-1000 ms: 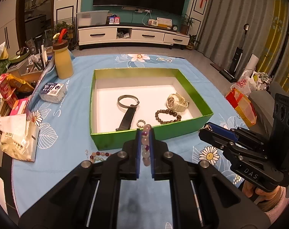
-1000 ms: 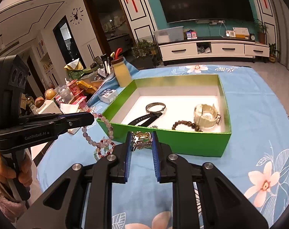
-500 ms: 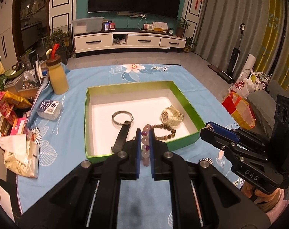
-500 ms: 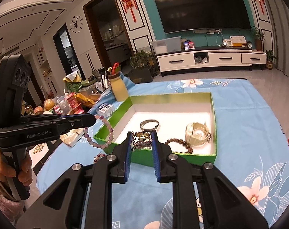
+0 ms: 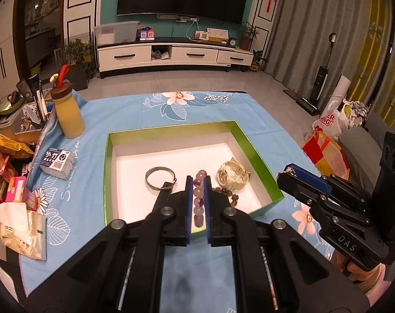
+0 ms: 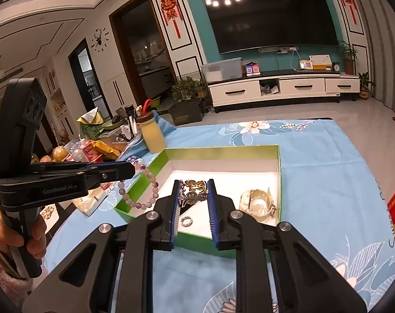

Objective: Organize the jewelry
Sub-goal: 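Carry the bracelet in the left tool and charm in the right tool over the box, then open the left tool to drop the bracelet while the right tool releases the charm, then withdraw both tools and move the left tool to the red bead bracelet, then grasp the red bead bracelet with the left tool and lift it, then grasp the green jade bracelet with the right tool while the left tool holds the red bracelet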

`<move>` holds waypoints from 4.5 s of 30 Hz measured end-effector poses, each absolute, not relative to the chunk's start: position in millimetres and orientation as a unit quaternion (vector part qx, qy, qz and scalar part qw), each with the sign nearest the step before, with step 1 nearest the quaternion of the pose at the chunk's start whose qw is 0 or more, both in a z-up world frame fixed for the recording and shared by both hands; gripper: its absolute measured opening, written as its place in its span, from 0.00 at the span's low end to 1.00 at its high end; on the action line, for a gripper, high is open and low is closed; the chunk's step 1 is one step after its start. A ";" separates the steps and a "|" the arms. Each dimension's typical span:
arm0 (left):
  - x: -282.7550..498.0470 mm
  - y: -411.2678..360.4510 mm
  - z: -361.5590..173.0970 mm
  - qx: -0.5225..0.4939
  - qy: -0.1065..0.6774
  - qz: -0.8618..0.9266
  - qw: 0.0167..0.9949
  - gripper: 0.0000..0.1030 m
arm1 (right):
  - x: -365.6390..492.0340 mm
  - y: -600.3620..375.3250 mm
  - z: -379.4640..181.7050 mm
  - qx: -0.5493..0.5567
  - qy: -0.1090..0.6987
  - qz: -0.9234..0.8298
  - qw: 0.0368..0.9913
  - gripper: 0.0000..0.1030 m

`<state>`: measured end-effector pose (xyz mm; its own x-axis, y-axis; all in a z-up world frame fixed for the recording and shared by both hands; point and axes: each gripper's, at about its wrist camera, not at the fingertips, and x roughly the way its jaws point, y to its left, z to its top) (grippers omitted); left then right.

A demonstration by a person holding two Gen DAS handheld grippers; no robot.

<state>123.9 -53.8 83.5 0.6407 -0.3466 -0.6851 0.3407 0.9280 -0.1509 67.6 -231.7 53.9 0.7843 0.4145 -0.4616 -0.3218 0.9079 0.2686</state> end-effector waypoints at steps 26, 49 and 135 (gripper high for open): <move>228.7 -72.4 14.8 -0.019 0.447 -0.186 0.875 0.07 | 172.2 -235.4 12.1 0.082 0.341 0.157 0.923 0.19; 224.3 -53.6 23.9 -0.035 0.444 -0.172 0.879 0.55 | 179.7 -245.8 -0.8 0.107 0.375 0.141 0.910 0.32; 60.9 103.4 6.8 -0.114 0.404 -0.093 0.903 0.07 | 83.5 -34.1 -68.2 -0.147 0.420 0.293 0.846 0.07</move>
<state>60.9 103.4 6.8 0.6571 -0.2595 -0.7077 0.0755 0.9568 -0.2808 83.5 -34.1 -68.2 0.4759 0.3716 -0.7971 -0.6189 0.7854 -0.0034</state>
